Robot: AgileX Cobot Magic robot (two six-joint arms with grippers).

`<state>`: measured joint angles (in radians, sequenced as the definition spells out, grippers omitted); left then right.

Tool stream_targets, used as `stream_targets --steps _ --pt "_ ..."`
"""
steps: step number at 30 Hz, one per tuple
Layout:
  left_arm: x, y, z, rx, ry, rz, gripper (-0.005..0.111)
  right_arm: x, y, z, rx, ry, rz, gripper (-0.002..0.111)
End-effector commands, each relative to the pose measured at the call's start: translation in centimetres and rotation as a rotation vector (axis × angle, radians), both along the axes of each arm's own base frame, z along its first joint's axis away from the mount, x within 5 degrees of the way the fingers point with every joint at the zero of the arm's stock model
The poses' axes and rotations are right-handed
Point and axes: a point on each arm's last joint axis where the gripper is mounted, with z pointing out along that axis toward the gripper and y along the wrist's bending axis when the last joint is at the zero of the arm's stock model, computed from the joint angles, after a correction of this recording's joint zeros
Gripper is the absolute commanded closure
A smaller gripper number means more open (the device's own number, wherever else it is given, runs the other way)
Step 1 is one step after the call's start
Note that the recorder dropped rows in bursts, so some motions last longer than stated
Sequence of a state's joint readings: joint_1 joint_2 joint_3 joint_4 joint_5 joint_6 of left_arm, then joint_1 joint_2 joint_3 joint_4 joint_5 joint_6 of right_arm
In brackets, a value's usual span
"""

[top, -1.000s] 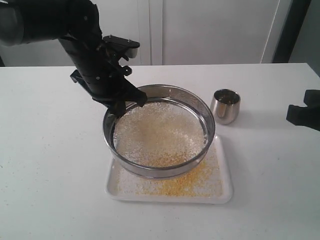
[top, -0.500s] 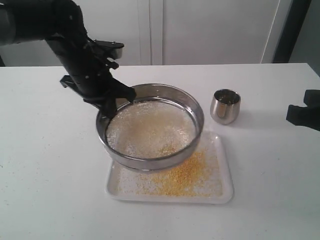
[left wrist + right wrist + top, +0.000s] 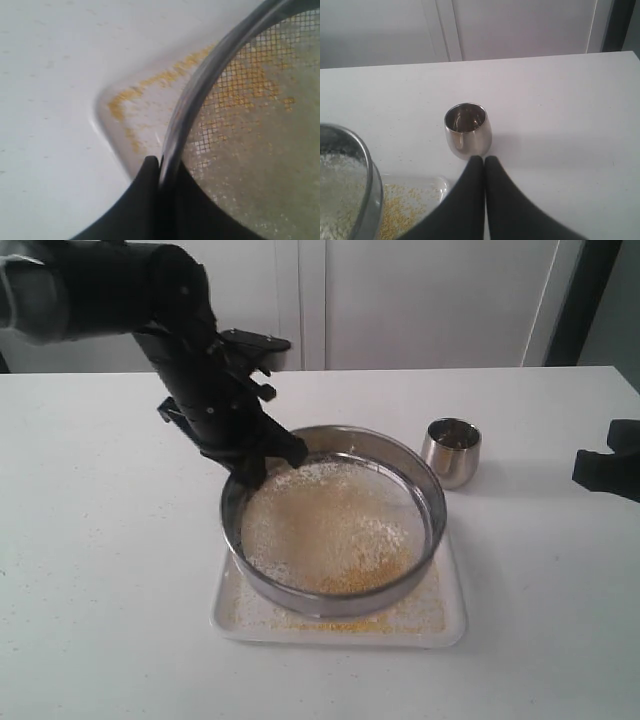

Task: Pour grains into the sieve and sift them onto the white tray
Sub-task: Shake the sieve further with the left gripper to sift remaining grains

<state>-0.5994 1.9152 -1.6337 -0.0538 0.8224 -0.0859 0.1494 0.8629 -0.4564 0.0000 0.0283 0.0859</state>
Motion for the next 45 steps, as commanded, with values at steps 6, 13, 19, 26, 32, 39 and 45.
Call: stream_targets --steps 6,13,19,26,32,39,45 --pt "-1.2 -2.0 0.2 -0.063 0.012 -0.012 0.107 -0.1 0.0 0.0 -0.003 -0.009 0.002 0.108" --pt "0.0 0.9 1.9 -0.048 -0.022 0.100 0.107 -0.1 0.0 0.0 -0.003 -0.009 0.002 0.108" --pt "0.5 0.9 1.0 -0.059 0.008 0.143 0.107 -0.1 0.0 0.0 -0.003 -0.009 0.002 0.108" --pt "0.8 1.2 1.6 -0.112 -0.013 0.127 0.107 -0.1 0.0 0.0 -0.003 -0.009 0.002 0.108" --pt "-2.3 -3.5 -0.4 -0.015 0.002 -0.073 0.107 -0.1 0.0 0.1 -0.002 -0.011 0.002 0.108" --pt "-0.9 -1.1 1.3 -0.091 0.004 0.039 0.107 -0.1 0.0 0.1 -0.002 -0.011 0.002 0.108" --pt "-0.9 -0.1 1.8 0.037 -0.069 0.070 0.107 -0.1 0.0 0.0 -0.003 -0.007 0.002 0.108"
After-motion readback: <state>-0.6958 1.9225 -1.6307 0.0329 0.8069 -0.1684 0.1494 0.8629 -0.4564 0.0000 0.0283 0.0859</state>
